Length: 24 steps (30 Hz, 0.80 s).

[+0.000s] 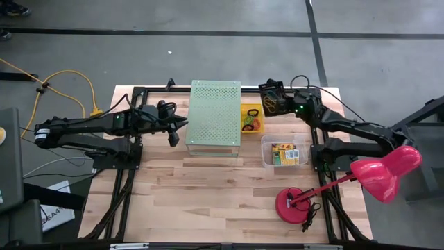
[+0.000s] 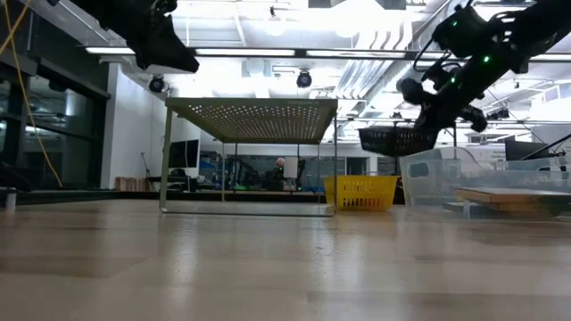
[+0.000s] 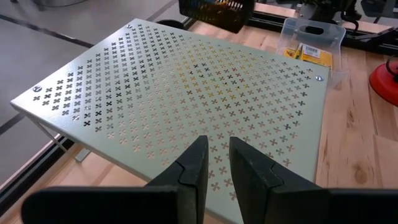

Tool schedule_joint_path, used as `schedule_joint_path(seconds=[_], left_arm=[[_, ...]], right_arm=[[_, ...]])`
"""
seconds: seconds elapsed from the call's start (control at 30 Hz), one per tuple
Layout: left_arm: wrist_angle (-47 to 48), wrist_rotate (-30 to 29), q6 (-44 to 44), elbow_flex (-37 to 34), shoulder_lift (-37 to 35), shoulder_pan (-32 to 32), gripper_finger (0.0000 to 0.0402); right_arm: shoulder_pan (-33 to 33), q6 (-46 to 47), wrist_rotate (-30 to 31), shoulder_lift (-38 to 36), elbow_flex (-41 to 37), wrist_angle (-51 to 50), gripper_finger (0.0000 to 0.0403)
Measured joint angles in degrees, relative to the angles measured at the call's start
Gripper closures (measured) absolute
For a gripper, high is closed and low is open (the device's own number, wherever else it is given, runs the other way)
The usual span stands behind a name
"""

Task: Pick & Place Office Desk Supplies
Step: Put the black bin with sorted rubber bands on the shelf

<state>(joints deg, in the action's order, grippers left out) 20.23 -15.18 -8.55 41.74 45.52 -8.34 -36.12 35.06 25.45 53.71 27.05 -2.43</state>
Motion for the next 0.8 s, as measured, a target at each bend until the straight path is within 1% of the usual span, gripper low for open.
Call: schedule_joint_path(seconds=[0.17,0.3,0.47,0.6,0.67,0.8], left_arm=[[0.0,0.0,-0.3,0.0,0.0,0.0,0.0341],[0.0,0.0,-0.3,0.0,0.0,0.0,0.0341],[0.0,0.0,-0.3,0.0,0.0,0.0,0.0341],[0.0,0.0,-0.4,0.0,0.0,0.0,0.0341],[0.0,0.0,-0.5,0.0,0.0,0.0,0.0341],[-0.1,0.0,-0.5,0.0,0.0,0.0,0.0341]], right_arm=[[0.0,-2.3,-9.8,-1.6,0.1,2.3,0.0399],[0.0,-4.2,-16.1,-1.2,2.3,2.3,0.0399],[0.9,-8.0,-22.1,-0.1,7.2,1.5,0.0399],[1.2,-11.2,-25.4,1.7,12.3,-2.2,0.0399],[1.2,-12.0,-27.0,3.3,14.6,-4.3,0.0399],[1.2,-13.3,-31.7,7.5,18.0,-4.9,0.0399]])
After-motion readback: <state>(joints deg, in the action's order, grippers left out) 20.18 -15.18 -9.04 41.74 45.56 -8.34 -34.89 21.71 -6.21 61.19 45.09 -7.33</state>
